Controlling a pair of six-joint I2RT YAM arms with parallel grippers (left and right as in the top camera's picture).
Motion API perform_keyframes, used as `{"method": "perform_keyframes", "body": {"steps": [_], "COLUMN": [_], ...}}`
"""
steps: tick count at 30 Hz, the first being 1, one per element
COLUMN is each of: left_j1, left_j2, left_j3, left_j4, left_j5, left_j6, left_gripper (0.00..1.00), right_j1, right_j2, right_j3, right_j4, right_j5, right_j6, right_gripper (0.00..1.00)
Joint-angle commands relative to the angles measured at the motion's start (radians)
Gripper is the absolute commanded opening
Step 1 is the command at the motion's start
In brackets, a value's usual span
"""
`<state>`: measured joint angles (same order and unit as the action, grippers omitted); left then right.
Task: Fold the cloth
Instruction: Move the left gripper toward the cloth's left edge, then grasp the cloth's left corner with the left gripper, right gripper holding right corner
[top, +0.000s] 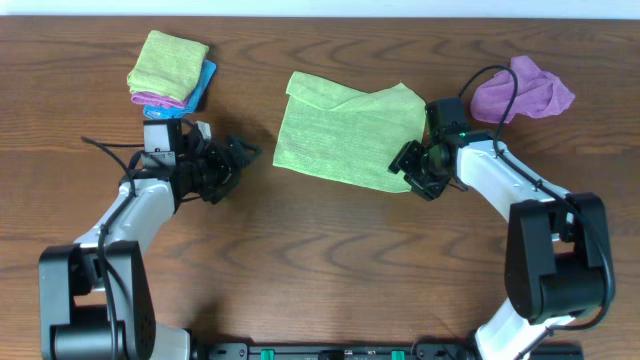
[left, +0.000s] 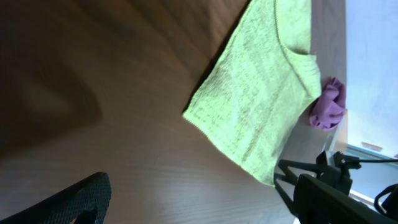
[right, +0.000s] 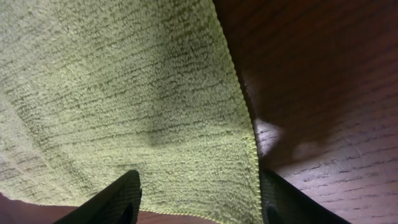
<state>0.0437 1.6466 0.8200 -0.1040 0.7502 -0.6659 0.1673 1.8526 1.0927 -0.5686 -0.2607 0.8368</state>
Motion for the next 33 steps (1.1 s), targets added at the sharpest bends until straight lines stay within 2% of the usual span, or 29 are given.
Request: {"method": "perform_keyframes", "body": {"steps": [1, 14, 19, 23, 30, 33], "left_j1": [-0.021, -0.071, -0.073, -0.091, -0.154, -0.181], "left_j2": [0.030, 0.120, 0.159, 0.184, 0.229, 0.245], "left_j3": [0.017, 0.017, 0.017, 0.017, 0.017, 0.017], "left_j4": [0.039, 0.174, 0.236, 0.280, 0.349, 0.352], "left_j5": [0.010, -0.010, -0.018, -0.023, -0.051, -0.082], "left_j6": [-0.046, -0.083, -0.093, -0.111, -0.129, -0.128], "left_gripper": [0.95, 0.95, 0.95, 0.95, 0.96, 1.00], "right_j1": [-0.003, -0.002, -0.002, -0.002, -0.002, -0.002], "right_j2": [0.016, 0.048, 0.055, 0.055, 0.055, 0.055], "right_j3": [-0.003, -0.003, -0.003, -0.003, -0.003, -0.003], "right_j4": [0.002, 0.000, 0.002, 0.001, 0.001, 0.000], "right_j5": [0.010, 0.000, -0.001, -0.002, -0.026, -0.034], "right_j6": [0.024, 0.050, 0.050, 0.049, 0.049, 0.049], "right_gripper": [0.59, 0.50, 0.31, 0.23, 0.22, 0.22]}}
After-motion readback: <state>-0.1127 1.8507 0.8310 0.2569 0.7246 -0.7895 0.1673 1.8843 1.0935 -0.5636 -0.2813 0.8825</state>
